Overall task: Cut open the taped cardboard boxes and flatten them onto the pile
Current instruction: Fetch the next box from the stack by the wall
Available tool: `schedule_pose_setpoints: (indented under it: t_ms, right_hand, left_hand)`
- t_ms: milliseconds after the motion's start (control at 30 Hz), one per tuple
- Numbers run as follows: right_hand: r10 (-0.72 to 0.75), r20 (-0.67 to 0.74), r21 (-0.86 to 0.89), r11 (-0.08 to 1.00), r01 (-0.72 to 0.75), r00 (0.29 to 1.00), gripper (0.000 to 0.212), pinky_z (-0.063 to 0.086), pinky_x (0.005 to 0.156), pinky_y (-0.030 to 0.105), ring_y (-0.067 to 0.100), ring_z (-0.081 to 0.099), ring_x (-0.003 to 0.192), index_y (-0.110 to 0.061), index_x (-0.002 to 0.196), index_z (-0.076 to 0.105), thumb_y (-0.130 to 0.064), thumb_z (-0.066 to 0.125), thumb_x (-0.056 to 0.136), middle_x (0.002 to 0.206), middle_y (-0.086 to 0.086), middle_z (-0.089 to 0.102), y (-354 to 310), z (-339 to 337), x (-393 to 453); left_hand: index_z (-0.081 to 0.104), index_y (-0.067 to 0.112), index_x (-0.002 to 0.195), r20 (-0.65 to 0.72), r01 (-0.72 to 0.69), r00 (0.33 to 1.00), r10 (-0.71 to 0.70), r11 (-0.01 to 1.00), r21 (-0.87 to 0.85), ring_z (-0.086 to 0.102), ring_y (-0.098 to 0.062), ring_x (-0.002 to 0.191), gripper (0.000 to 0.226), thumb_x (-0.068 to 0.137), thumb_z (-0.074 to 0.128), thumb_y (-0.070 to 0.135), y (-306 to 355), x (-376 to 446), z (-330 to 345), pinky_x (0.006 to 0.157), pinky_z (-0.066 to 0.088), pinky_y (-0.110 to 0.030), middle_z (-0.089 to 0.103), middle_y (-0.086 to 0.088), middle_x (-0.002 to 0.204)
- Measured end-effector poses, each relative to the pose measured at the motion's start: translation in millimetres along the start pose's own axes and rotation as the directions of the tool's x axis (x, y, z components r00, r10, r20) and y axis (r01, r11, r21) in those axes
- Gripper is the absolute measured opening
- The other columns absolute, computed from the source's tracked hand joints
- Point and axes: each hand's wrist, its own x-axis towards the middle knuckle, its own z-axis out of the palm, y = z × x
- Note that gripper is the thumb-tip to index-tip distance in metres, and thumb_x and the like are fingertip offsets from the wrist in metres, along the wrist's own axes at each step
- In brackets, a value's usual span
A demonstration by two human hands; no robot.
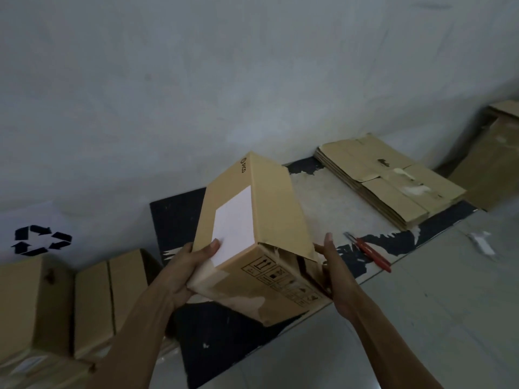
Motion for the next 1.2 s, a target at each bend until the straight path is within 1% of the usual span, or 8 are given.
schedule_pose_setpoints:
  t_ms: [100, 233, 367, 533, 667, 867, 1000, 1200]
  right_hand:
    - [0.021, 0.144, -0.044, 0.999, -0.015, 0.989, 0.072, 0.055, 0.089, 0.046, 0.027, 0.07, 0.098, -0.028, 0.122, 0.062, -0.084, 0.044, 0.079, 0.11, 0.007, 0.072, -18, -8, 22]
    - [0.093, 0.167, -0.081, 0.993, -0.08, 0.982, 0.071, 0.048, 0.093, 0.051, 0.026, 0.051, 0.121, -0.032, 0.145, 0.039, -0.068, 0.055, 0.086, 0.135, 0.001, 0.055, -33, -7, 66]
    - [0.066, 0.181, -0.085, 0.995, -0.052, 0.981, 0.052, 0.044, 0.099, 0.054, 0.032, 0.049, 0.125, -0.038, 0.15, 0.033, -0.052, 0.042, 0.101, 0.14, 0.005, 0.053, -51, -4, 119]
    - [0.247, 0.245, 0.086, 0.958, -0.274, 0.938, 0.086, 0.039, 0.104, 0.055, 0.032, 0.051, 0.122, -0.026, 0.147, 0.042, -0.082, 0.036, 0.083, 0.139, 0.012, 0.05, -64, -5, 175]
    - [0.372, 0.371, 0.086, 0.899, -0.43, 0.851, 0.11, 0.038, 0.105, 0.057, 0.039, 0.048, 0.13, -0.018, 0.148, 0.041, -0.095, 0.033, 0.07, 0.144, 0.013, 0.049, -56, -6, 200]
    - [0.265, 0.415, 0.3, 0.863, -0.406, 0.87, 0.071, 0.06, 0.074, 0.038, 0.029, 0.071, 0.099, -0.012, 0.138, 0.052, -0.065, 0.035, 0.096, 0.112, 0.012, 0.073, -55, -13, 234]
    - [0.378, 0.302, 0.12, 0.895, -0.429, 0.875, 0.087, 0.049, 0.099, 0.047, 0.033, 0.053, 0.127, -0.011, 0.147, 0.043, -0.07, 0.056, 0.084, 0.145, 0.01, 0.05, -47, -50, 266]
    - [0.421, 0.249, -0.229, 0.901, -0.369, 0.872, 0.045, 0.054, 0.092, 0.044, 0.032, 0.065, 0.102, -0.009, 0.121, 0.063, -0.045, 0.062, 0.094, 0.117, 0.013, 0.066, -50, -115, 295]
  left_hand:
    - [0.056, 0.007, 0.131, -0.064, -0.04, 0.997, 0.043, 0.998, 0.049, 0.07, -0.032, 0.094, 0.106, 0.042, 0.099, 0.047, 9, 18, 21, 0.068, 0.059, -0.041, 0.07, -0.017, 0.115]
    - [0.053, 0.013, 0.126, -0.181, -0.125, 0.97, 0.159, 0.974, 0.189, 0.07, -0.029, 0.096, 0.118, 0.025, 0.098, 0.055, 29, 44, 46, 0.066, 0.059, -0.039, 0.07, -0.008, 0.112]
    - [0.044, 0.016, 0.131, -0.261, -0.171, 0.923, 0.284, 0.908, 0.381, 0.061, -0.015, 0.095, 0.091, 0.056, 0.093, 0.033, 55, 75, 73, 0.068, 0.052, -0.03, 0.059, 0.005, 0.109]
    - [0.034, 0.019, 0.141, -0.316, -0.101, 0.867, 0.385, 0.757, 0.645, 0.052, -0.024, 0.113, 0.102, 0.06, 0.093, 0.04, 71, 113, 100, 0.097, 0.048, -0.046, 0.051, -0.002, 0.131]
    - [0.021, 0.019, 0.145, -0.287, 0.023, 0.87, 0.401, 0.549, 0.835, 0.047, -0.032, 0.124, 0.101, 0.072, 0.086, 0.041, 62, 128, 134, 0.099, 0.039, -0.042, 0.045, -0.007, 0.139]
    - [0.011, 0.025, 0.138, -0.266, 0.164, 0.874, 0.407, 0.269, 0.949, 0.046, -0.04, 0.12, 0.091, 0.079, 0.076, 0.046, 40, 160, 188, 0.096, 0.046, -0.055, 0.041, -0.014, 0.134]
    - [0.01, 0.022, 0.144, -0.229, 0.22, 0.902, 0.366, 0.067, 0.973, 0.042, -0.045, 0.129, 0.081, 0.09, 0.062, 0.053, 23, 174, 235, 0.099, 0.045, -0.052, 0.034, -0.023, 0.146]
    - [0.009, 0.01, 0.155, -0.228, 0.275, 0.948, 0.224, -0.211, 0.938, 0.034, -0.051, 0.137, 0.07, 0.101, 0.045, 0.039, -11, 211, 308, 0.106, 0.037, -0.051, 0.019, -0.036, 0.155]
